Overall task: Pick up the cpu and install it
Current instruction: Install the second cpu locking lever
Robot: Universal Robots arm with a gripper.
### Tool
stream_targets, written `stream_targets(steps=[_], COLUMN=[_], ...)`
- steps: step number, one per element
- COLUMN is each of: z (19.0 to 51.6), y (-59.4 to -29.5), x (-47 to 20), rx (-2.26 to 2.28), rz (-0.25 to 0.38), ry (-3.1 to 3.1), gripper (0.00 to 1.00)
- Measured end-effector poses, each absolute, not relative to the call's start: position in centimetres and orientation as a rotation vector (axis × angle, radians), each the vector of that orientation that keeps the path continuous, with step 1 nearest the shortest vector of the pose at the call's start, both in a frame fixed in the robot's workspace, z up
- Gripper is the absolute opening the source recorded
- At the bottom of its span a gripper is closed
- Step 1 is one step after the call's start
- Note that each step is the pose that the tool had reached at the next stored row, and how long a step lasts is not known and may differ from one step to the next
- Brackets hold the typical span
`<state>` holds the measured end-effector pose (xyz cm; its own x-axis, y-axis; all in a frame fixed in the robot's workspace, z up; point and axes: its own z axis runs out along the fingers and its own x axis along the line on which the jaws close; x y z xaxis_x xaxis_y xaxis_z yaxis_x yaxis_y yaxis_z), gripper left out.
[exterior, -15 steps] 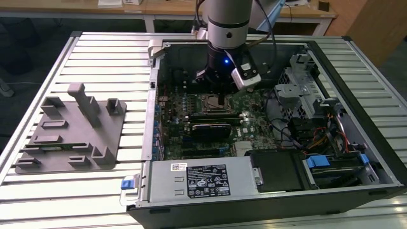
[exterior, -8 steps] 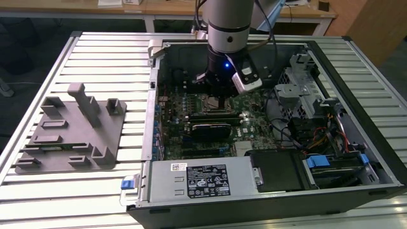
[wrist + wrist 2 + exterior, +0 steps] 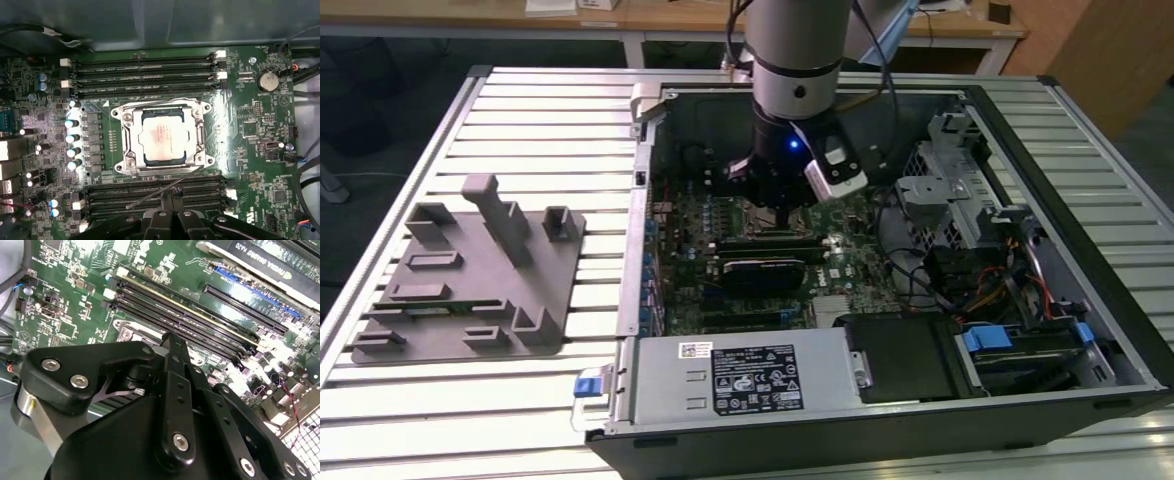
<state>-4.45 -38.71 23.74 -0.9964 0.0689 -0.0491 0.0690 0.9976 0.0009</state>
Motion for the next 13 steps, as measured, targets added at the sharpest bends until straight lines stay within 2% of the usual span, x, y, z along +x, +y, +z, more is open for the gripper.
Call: stream_targets(steps=[13], z=[22.9], y=[-38.7], x=[-6.1], rx=[0.104], rz=[-0.001], ry=[3.091], gripper=[0.11])
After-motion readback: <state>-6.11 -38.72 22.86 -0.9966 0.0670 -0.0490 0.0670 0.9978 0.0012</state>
